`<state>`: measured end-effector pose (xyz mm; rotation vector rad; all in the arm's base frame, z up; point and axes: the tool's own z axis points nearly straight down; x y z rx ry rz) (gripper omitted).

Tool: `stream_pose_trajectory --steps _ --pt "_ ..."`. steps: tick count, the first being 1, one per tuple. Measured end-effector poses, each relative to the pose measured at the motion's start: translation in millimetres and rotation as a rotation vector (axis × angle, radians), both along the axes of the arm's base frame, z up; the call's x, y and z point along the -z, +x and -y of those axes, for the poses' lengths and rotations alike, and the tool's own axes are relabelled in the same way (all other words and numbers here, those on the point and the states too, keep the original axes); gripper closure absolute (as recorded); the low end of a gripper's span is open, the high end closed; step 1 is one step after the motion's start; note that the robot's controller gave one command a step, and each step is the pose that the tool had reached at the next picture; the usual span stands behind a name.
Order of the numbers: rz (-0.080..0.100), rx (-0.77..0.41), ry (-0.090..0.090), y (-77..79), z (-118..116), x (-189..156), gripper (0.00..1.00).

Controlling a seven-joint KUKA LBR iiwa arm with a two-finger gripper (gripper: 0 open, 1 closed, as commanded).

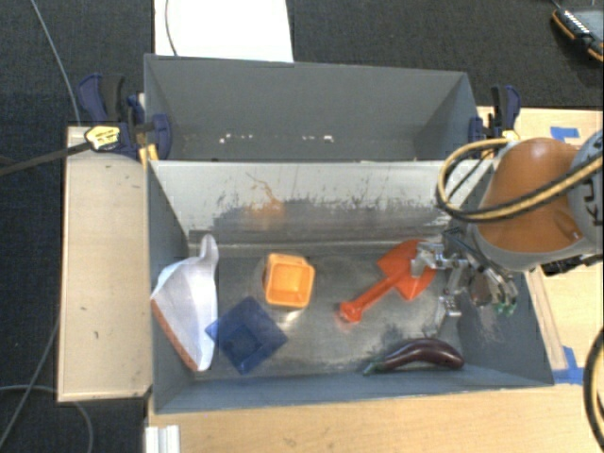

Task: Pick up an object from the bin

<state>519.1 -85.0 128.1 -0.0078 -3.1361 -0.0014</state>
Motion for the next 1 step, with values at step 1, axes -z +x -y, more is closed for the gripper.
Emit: stream_pose_trajectory --steps 1 --pt "0.008 -0.005 -0.001 2.0 -0.3 -4.4 0.00"
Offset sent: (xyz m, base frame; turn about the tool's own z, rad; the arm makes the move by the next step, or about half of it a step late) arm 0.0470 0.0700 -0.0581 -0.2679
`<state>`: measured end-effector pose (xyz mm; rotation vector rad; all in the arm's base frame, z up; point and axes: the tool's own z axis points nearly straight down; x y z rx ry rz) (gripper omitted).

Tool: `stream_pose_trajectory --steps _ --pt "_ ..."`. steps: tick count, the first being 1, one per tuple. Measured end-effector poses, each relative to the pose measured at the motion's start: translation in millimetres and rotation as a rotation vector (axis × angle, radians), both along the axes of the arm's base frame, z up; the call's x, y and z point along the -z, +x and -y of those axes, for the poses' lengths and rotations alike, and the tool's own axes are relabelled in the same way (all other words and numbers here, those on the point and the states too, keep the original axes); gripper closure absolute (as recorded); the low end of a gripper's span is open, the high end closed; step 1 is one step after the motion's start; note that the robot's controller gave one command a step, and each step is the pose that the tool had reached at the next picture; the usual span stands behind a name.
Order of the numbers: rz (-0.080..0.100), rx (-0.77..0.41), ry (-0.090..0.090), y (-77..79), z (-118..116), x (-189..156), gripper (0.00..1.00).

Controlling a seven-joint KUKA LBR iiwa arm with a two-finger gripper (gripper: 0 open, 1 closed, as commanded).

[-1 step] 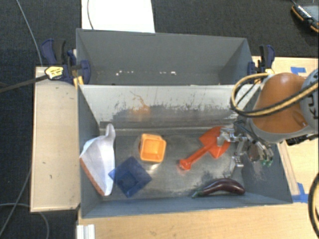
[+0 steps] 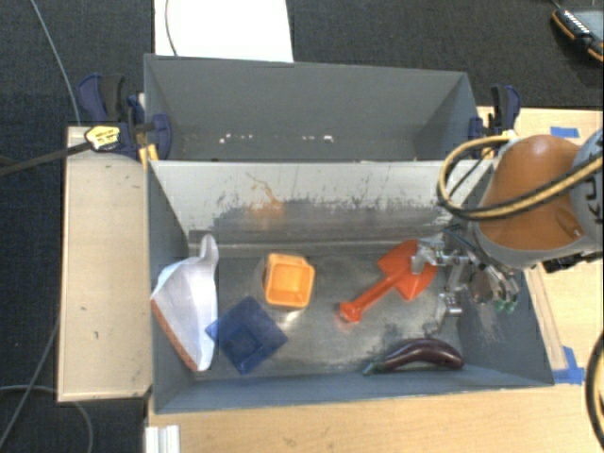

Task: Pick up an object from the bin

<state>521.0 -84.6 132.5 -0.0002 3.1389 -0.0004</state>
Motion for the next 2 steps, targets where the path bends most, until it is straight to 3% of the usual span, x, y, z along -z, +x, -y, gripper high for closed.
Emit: stream_pose_trajectory --steps 1,2 --pt "0.002 -0.262 0.002 45.7 -71.2 62.4 0.00" --pt "0.004 -0.304 -0.002 69.7 -59.9 -10.7 0.00"
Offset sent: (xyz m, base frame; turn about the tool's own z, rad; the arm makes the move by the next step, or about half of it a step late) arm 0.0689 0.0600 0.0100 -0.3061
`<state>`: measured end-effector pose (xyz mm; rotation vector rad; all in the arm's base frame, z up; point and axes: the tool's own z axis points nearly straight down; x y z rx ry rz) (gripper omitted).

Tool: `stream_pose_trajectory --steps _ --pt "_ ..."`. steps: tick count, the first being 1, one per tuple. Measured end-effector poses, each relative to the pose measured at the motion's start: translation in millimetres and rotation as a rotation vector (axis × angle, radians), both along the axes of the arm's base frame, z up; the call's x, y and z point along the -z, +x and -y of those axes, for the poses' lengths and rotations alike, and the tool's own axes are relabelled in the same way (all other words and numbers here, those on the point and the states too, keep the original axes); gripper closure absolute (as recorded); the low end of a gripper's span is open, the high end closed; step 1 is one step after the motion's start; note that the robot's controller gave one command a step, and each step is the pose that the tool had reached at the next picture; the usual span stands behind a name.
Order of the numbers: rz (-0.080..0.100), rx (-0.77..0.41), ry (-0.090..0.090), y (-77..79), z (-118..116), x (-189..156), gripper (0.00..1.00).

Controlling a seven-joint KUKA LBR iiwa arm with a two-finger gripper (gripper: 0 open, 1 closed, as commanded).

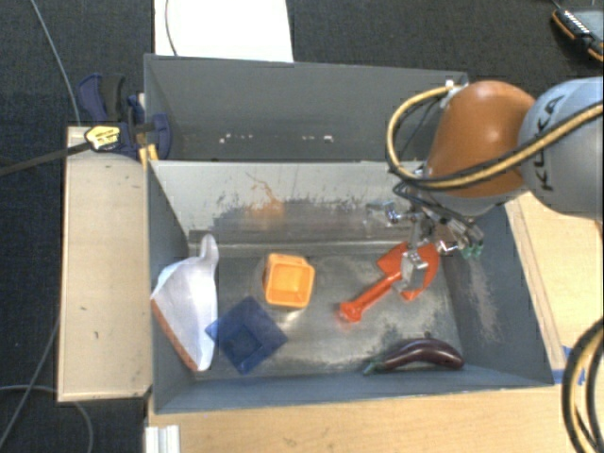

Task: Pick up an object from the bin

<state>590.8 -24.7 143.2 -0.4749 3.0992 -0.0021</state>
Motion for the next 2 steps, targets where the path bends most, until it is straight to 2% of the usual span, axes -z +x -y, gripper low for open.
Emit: stream_pose_trajectory --steps 1,2 --pt "-0.010 0.034 0.004 -22.1 -9.8 64.2 0.00" --pt "0.015 -0.583 -0.006 -6.9 -5.3 72.5 0.00"
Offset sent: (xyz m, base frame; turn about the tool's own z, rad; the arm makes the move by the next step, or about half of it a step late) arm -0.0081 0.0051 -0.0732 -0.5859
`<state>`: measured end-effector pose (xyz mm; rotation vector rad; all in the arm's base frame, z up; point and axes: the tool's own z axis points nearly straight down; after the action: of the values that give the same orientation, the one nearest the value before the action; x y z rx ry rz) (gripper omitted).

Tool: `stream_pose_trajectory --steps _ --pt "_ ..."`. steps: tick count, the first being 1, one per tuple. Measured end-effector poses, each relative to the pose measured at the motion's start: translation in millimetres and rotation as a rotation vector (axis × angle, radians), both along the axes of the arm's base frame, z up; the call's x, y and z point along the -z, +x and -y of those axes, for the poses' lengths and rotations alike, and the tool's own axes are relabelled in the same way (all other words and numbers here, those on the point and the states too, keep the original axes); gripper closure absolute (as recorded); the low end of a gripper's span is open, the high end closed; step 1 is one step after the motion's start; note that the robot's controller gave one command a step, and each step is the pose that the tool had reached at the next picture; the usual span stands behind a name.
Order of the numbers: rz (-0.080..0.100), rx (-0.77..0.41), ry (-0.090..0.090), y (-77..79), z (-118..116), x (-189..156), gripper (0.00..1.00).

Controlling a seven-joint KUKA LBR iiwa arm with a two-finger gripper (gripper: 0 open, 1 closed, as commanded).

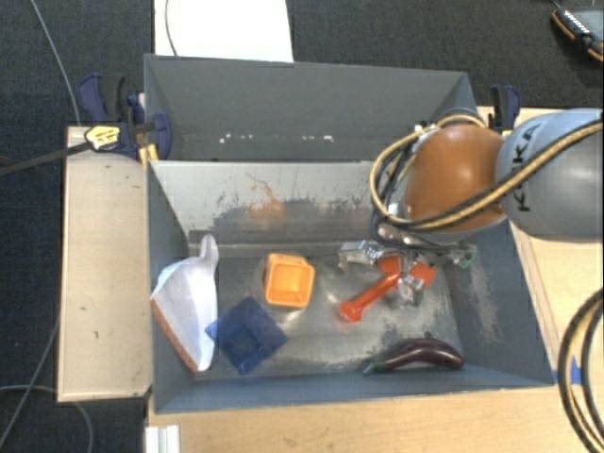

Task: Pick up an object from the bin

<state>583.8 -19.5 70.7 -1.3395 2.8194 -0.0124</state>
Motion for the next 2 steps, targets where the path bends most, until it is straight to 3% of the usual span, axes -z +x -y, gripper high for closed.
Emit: stream_pose_trajectory --steps 1,2 --pt "-0.024 0.593 0.007 -14.2 -4.3 -9.0 1.00" --pt "-0.024 0.593 0.007 -13.9 -4.5 -8.9 1.00"
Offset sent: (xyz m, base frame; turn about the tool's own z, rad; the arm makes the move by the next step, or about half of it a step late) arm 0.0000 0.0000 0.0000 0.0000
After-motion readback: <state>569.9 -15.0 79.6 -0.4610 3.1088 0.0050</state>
